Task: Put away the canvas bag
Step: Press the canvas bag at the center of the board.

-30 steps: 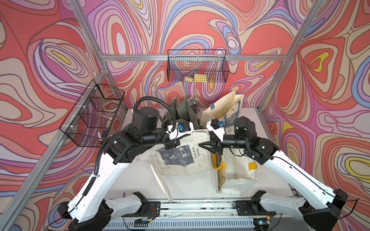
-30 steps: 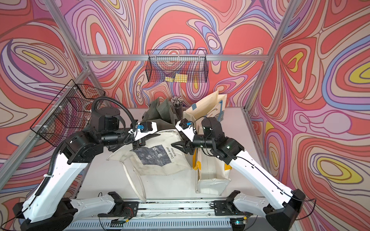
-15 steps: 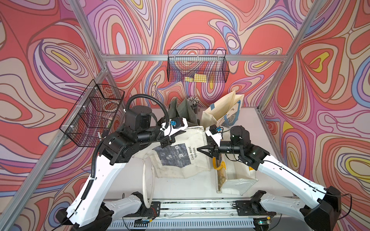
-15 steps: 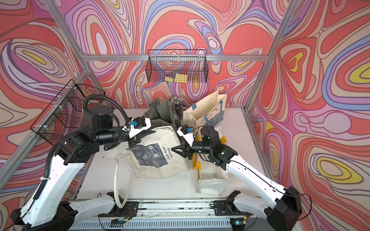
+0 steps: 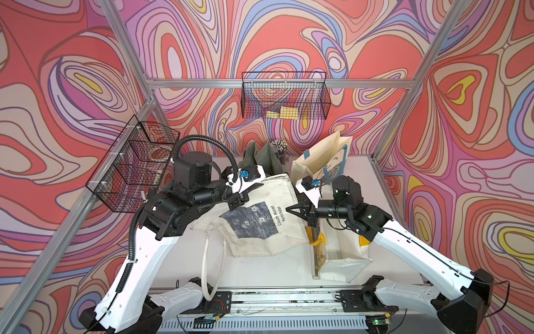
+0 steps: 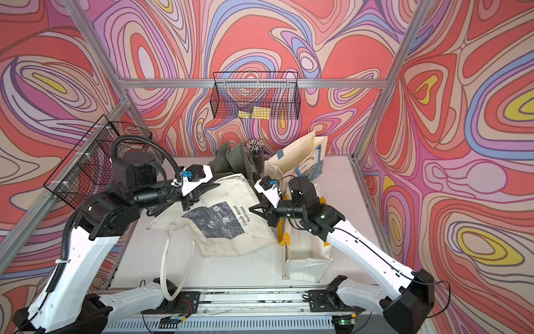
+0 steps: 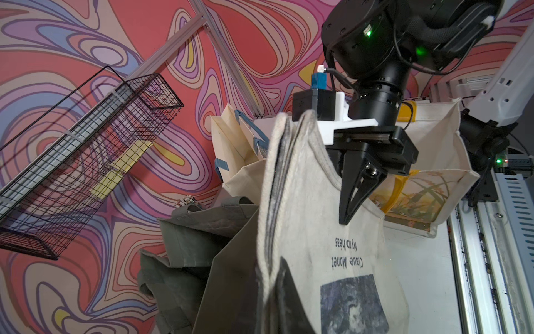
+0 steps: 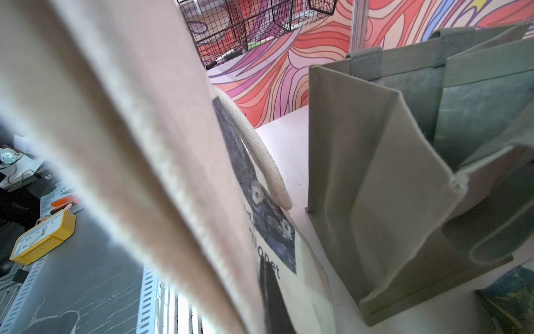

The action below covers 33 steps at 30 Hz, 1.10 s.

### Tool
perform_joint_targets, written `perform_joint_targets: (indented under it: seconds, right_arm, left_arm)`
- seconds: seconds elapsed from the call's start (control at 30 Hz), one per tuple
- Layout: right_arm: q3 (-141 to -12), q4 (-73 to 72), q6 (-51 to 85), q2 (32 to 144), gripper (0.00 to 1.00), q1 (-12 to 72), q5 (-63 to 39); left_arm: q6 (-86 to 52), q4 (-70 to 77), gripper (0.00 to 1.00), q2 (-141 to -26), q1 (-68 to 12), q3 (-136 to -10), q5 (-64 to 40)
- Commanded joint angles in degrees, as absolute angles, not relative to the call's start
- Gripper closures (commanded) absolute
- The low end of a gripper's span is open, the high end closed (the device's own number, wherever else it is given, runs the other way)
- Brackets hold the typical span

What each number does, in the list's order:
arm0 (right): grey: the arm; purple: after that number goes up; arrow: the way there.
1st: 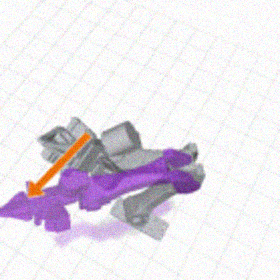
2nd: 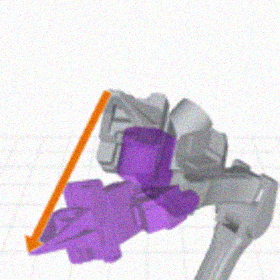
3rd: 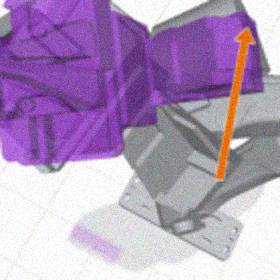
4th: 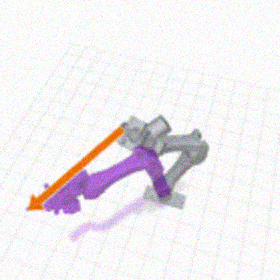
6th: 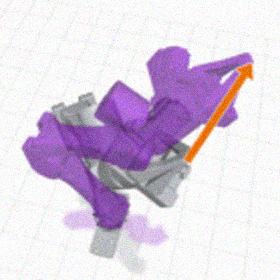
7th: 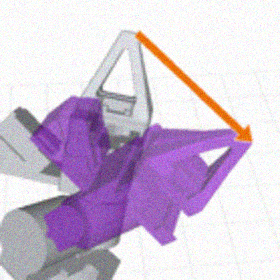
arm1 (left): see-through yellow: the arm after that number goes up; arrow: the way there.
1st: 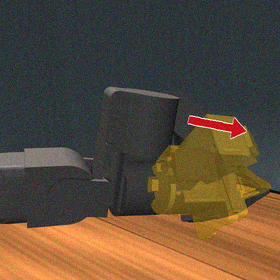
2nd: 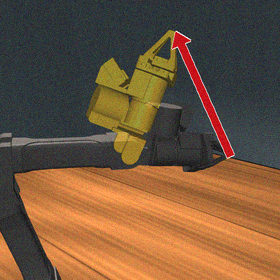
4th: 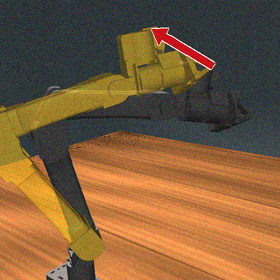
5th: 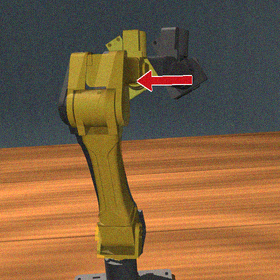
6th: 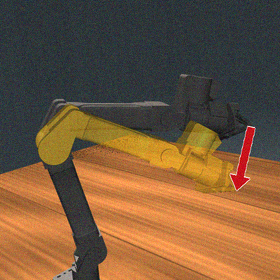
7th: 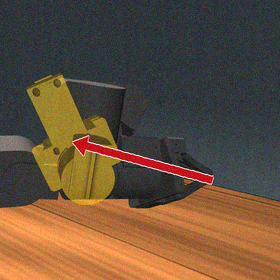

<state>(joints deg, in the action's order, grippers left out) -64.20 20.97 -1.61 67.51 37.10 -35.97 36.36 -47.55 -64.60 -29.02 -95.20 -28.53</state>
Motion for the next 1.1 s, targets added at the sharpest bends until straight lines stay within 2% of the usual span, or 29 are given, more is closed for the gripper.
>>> perform_joint_targets:
  seconds: [0.0, 0.03, 0.07, 0.27, 0.5, 0.67, 1.07]
  right_arm:
    - [-72.4, 35.4, -5.7, 70.0, 1.0, 37.2, -33.7]
    - [-75.0, 38.5, -6.6, 70.7, 1.0, 37.1, -32.9]
    - [-76.9, 40.9, -7.5, 71.1, 1.0, 37.1, -32.3]
    - [-89.2, 55.6, -12.6, 75.1, 1.0, 37.1, -28.8]
    - [-100.5, 66.7, -16.7, 79.6, 1.0, 37.2, -25.3]
    - [-104.3, 69.9, -18.0, 81.9, 1.0, 37.3, -25.3]
    - [-108.1, 73.1, -21.8, 85.1, 1.0, 39.1, -24.7]
  left_arm:
    - [38.5, -44.9, 0.55, -63.9, -28.9, -95.7, -27.6]
    - [38.5, -45.3, 0.46, -64.2, -28.9, -96.2, -27.4]
    - [38.6, -45.5, 0.41, -64.5, -29.0, -96.7, -27.3]
    - [37.8, -43.4, 0.25, -67.6, -29.1, -99.7, -28.9]
    - [38.9, -45.1, 0.2, -72.7, -32.7, -104.6, -27.4]
    - [44.8, -47.5, 0.17, -74.4, -39.0, -107.3, -18.8]
    - [46.8, -53.2, 0.15, -76.5, -39.5, -109.3, -13.7]
